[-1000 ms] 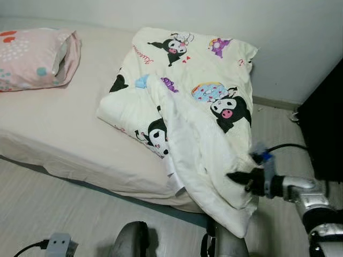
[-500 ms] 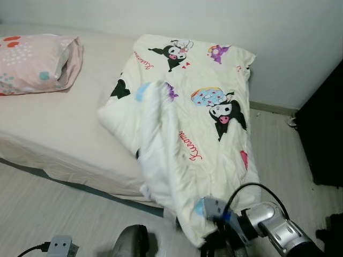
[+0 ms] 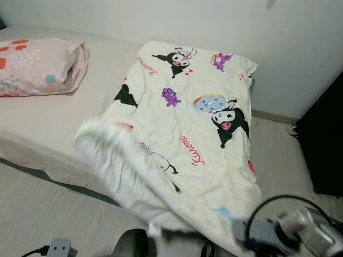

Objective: Clean up the room

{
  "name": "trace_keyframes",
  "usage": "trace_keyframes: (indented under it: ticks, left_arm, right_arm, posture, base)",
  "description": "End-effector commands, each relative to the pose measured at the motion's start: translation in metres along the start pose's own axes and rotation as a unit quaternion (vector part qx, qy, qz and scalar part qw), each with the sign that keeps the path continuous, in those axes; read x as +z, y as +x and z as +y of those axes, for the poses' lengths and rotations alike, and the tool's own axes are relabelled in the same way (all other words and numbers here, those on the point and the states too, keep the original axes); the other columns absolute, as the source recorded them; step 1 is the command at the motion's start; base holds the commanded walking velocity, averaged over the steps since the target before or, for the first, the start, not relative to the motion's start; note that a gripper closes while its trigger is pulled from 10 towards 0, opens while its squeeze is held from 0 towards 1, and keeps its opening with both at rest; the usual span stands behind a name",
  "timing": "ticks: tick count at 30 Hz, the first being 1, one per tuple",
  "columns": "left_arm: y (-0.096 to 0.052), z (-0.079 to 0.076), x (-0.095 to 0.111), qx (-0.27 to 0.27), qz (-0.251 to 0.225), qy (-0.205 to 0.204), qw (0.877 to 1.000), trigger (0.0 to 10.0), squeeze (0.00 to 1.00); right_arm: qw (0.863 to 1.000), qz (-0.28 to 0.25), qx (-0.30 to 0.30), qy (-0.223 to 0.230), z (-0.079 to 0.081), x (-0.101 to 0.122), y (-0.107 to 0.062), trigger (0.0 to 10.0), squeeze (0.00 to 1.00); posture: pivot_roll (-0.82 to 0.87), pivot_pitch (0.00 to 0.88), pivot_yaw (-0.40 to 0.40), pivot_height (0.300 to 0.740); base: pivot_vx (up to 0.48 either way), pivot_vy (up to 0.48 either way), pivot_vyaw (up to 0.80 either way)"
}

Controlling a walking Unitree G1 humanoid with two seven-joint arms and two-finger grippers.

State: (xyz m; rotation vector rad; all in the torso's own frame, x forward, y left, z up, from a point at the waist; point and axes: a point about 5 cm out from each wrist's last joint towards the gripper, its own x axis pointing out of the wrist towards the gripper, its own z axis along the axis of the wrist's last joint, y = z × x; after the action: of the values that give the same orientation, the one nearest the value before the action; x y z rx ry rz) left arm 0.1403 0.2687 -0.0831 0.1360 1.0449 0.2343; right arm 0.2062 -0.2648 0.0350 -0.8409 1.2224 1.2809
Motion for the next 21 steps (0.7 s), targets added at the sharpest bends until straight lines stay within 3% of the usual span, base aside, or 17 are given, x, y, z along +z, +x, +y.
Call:
trace_keyframes:
  ticks: [1, 3, 6, 7, 8, 9, 10, 14, 15, 21]
  left_arm:
    - [-0.001, -0.001, -0.009, 0.001, 0.013, -0.005, 1.000, 10.0, 0.00]
    - [-0.001, -0.003, -0.009, 0.001, 0.013, -0.006, 1.000, 10.0, 0.00]
    - [-0.001, -0.004, -0.008, 0.001, 0.013, -0.006, 1.000, 10.0, 0.00]
    - [-0.001, -0.004, -0.008, 0.000, 0.013, -0.006, 1.000, 10.0, 0.00]
    - [-0.001, -0.004, -0.008, 0.000, 0.013, -0.006, 1.000, 10.0, 0.00]
    - [-0.001, -0.005, -0.008, 0.000, 0.013, -0.006, 1.000, 10.0, 0.00]
    - [-0.001, -0.005, -0.008, -0.001, 0.014, -0.006, 1.000, 10.0, 0.00]
    - [-0.001, -0.007, -0.008, -0.003, 0.014, -0.005, 1.000, 10.0, 0.00]
    - [-0.001, -0.007, -0.007, -0.003, 0.014, -0.005, 1.000, 10.0, 0.00]
    - [0.000, -0.009, -0.006, -0.006, 0.012, -0.005, 1.000, 10.0, 0.00]
  right_arm:
    - [1.000, 0.013, 0.012, 0.004, 0.004, -0.002, 0.005, 0.0, 0.00]
    - [0.999, 0.050, 0.018, 0.014, 0.011, -0.013, 0.001, 0.0, 0.00]
    - [0.998, 0.058, 0.018, 0.015, 0.013, -0.016, 0.000, 0.0, 0.00]
    - [0.998, 0.057, 0.013, 0.019, 0.014, -0.017, -0.002, 0.8, 0.00]
    - [0.998, 0.057, 0.013, 0.019, 0.014, -0.017, -0.002, 0.8, 0.00]
    - [0.998, 0.053, 0.009, 0.021, 0.014, -0.016, -0.001, 2.0, 0.00]
    - [0.999, 0.042, -0.001, 0.023, 0.013, -0.012, 0.000, 10.0, 0.00]
    - [1.000, -0.001, -0.010, 0.030, 0.013, 0.002, 0.006, 10.0, 0.00]
    - [0.999, -0.023, -0.008, 0.036, 0.013, 0.008, 0.007, 10.0, 1.00]
    - [0.992, -0.117, 0.023, 0.046, 0.021, 0.035, 0.008, 10.0, 1.00]
  posture:
    - [0.03, 0.214, 0.026, 0.591]
    - [0.03, 0.210, 0.021, 0.591]
    - [0.03, 0.208, 0.021, 0.591]
    - [0.02, 0.207, 0.022, 0.591]
    - [0.02, 0.207, 0.022, 0.591]
    - [0.02, 0.205, 0.020, 0.591]
    - [0.02, 0.202, 0.020, 0.591]
    - [0.02, 0.196, 0.019, 0.591]
    - [0.02, 0.194, 0.020, 0.591]
    - [0.02, 0.184, 0.020, 0.591]
  base:
    - [0.000, 0.000, 0.00]
    - [0.000, 0.000, 0.00]
    - [0.000, 0.000, 0.00]
    - [0.000, 0.000, 0.00]
    - [0.000, 0.000, 0.00]
    - [0.000, 0.000, 0.00]
    - [0.000, 0.000, 0.00]
    - [0.000, 0.000, 0.00]
    - [0.000, 0.000, 0.00]
    - [0.000, 0.000, 0.00]
